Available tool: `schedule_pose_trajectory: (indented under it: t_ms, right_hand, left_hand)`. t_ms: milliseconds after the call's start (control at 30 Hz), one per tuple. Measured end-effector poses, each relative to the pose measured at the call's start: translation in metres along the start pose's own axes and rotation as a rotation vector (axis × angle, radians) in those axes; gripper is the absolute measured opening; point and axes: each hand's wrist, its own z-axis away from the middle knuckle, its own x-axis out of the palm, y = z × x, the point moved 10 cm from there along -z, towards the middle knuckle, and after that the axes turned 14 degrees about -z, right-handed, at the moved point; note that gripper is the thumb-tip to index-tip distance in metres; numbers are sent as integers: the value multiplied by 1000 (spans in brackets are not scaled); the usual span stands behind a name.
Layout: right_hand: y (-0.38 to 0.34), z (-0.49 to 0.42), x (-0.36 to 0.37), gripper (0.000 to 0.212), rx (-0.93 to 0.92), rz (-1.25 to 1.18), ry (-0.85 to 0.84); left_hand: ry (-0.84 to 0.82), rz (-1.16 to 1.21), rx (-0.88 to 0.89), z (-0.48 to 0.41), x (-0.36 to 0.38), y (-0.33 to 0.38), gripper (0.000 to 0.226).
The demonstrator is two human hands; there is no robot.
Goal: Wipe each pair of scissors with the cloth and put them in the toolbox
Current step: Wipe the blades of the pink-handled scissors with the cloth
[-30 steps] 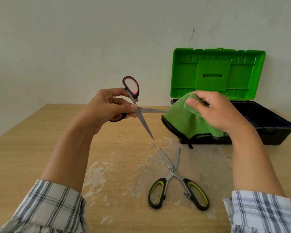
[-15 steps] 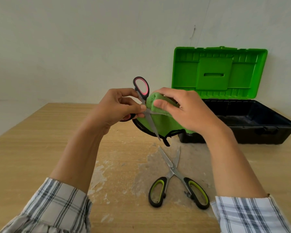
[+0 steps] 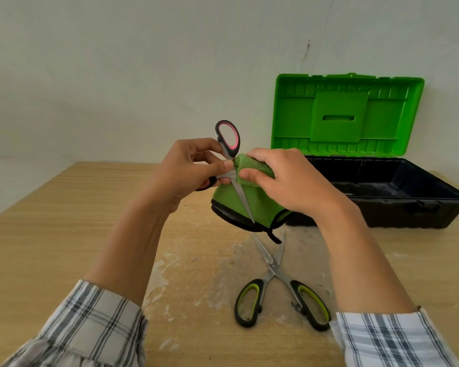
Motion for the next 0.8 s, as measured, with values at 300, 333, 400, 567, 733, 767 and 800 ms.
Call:
schedule_pose_trajectory:
  t_ms: [300, 333, 400, 567, 733, 767, 800]
  right_hand:
    - [9, 2, -4, 23, 28, -7, 14]
    - [11, 2, -4, 23, 37, -8, 6]
    - [12, 3, -5, 22, 45, -14, -4]
    - [18, 7, -12, 23, 65, -46, -6]
    - [23, 11, -21, 26, 73, -60, 12]
    - [24, 12, -23, 25, 77, -64, 15]
    - [25, 13, -26, 25, 84, -71, 18]
  left_hand:
    - [-26, -17, 20, 1, 10, 2, 21]
    - [-33, -14, 21, 0, 11, 2, 22]
    - [-40, -12, 17, 0, 13, 1, 22]
    - [-31, 19, 8, 2, 7, 2, 12]
    - [-31, 57, 1, 2, 1, 0, 12]
    - [-32, 64, -3, 2, 1, 0, 13]
    - [-33, 72, -9, 2, 0, -1, 14]
